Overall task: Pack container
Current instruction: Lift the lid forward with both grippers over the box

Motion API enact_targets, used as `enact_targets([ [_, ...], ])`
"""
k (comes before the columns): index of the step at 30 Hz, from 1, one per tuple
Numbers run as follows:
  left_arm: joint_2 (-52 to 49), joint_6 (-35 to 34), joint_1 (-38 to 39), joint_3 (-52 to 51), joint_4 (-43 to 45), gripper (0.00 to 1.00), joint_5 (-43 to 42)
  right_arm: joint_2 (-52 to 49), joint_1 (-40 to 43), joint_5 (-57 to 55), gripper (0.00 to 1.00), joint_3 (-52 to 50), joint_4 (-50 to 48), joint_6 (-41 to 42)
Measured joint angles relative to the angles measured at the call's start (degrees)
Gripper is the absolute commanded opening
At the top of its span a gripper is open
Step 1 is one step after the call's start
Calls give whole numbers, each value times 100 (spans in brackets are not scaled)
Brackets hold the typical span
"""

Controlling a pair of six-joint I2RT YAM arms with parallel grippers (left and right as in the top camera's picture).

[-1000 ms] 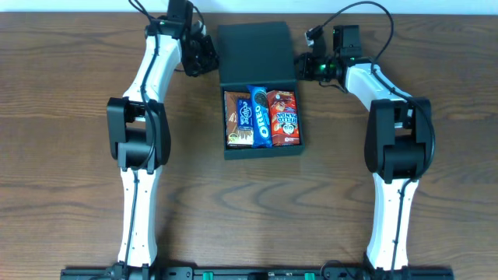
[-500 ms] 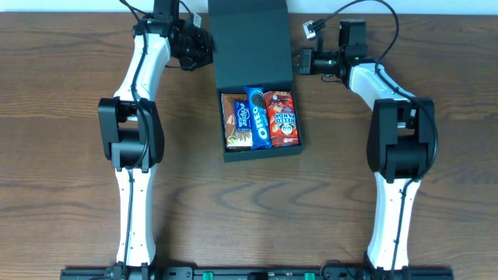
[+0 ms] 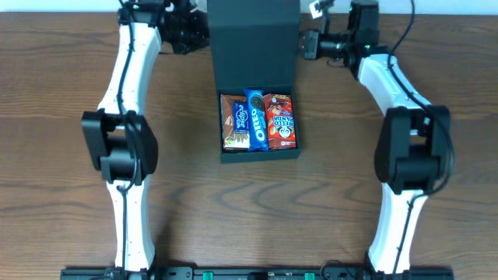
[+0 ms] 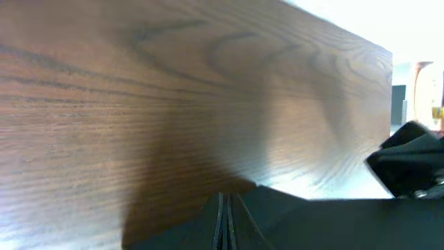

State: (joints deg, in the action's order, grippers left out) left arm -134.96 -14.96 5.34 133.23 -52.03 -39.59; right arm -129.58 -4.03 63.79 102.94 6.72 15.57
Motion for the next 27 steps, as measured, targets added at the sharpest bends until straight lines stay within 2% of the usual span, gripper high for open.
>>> enact_targets([
  [4,389,345,87,55,-313,6,260,562,-7,52,2,74,420,-107],
  [10,654,975,341,90,-933,6,852,1132,-98,-417,1,136,1902,-833],
  [16,739,1541,590,92,-1429,6,1687,1639,-262,-1746,2,136,3322,-1788],
  [22,960,2013,789,92,-1727,6,2448,2092,-448,-3025,2,136,4240,-2376],
  [27,1130,2369,857,92,-1893,6,2761,2262,-619,-3689,1,136,4723,-2564],
])
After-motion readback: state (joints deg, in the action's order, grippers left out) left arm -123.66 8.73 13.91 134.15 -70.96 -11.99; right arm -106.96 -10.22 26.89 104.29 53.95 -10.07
